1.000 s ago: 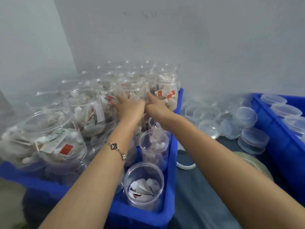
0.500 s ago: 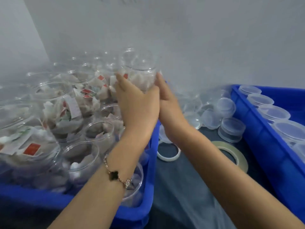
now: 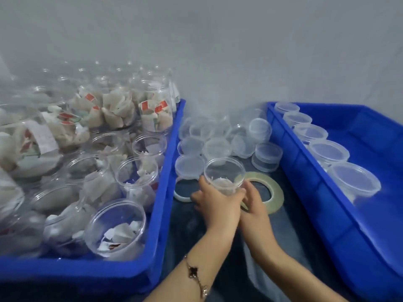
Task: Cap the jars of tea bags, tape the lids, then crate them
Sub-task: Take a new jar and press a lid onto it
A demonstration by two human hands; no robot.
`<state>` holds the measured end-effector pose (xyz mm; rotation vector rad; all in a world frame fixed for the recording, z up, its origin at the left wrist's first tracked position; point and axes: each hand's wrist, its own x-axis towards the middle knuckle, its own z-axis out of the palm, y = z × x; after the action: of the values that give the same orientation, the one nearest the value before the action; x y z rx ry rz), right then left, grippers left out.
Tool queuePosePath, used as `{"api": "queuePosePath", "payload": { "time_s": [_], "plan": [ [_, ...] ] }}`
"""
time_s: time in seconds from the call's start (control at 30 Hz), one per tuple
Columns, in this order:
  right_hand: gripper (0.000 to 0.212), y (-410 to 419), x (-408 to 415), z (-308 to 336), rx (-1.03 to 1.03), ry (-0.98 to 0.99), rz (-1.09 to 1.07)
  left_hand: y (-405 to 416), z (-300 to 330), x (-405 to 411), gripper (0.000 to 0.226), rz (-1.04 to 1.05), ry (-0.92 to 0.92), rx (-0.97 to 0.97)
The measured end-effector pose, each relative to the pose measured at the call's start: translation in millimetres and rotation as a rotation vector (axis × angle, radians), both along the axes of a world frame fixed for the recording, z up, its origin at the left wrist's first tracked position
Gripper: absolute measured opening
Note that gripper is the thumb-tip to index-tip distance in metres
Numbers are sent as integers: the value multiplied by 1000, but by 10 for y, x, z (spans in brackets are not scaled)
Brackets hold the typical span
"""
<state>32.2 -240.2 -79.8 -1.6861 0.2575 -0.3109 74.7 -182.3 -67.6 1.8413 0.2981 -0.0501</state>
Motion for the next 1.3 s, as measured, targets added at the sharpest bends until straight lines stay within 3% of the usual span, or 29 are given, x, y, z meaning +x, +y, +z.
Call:
{"api": "queuePosePath", "payload": {
  "time_s": [0.13,0.23,0.33,0.53,0.73,0.8,0.9,1.03,1.2,1.3],
  "plan": [
    [57,-134,64,-160,-75,66,26,33,-152,58,91,-48,-50,129],
    [56,-334,215,-119,-192,102,-5,93,-269,86,95,-41,-211,225],
    [47,-672,558,46,-445,104,-164,169,-423,122,93,-73,-268,141],
    [32,-1333,1278,223,-875,259,-187,163,-561,174,98,-69,-317,192],
    [43,-1554,1533,58,-1401,470,68,163,-609,187,98,-51,-336,208],
    [38,-1583,1539,38,-1499,463,67,164,-627,184,97,-43,-354,215],
    [21,-1548,1533,59,-1376,390,-94,166,-653,206,100,-55,-375,240],
    [18,-1428,1501,328,-1076,263,-261,166,-668,212,101,-60,-400,250],
    [21,-955,1225,896,-309,-72,-384,163,-636,190,94,-35,-430,210],
    [29,-654,1046,1044,135,31,-217,164,-614,166,97,-35,-434,199]
  ]
}}
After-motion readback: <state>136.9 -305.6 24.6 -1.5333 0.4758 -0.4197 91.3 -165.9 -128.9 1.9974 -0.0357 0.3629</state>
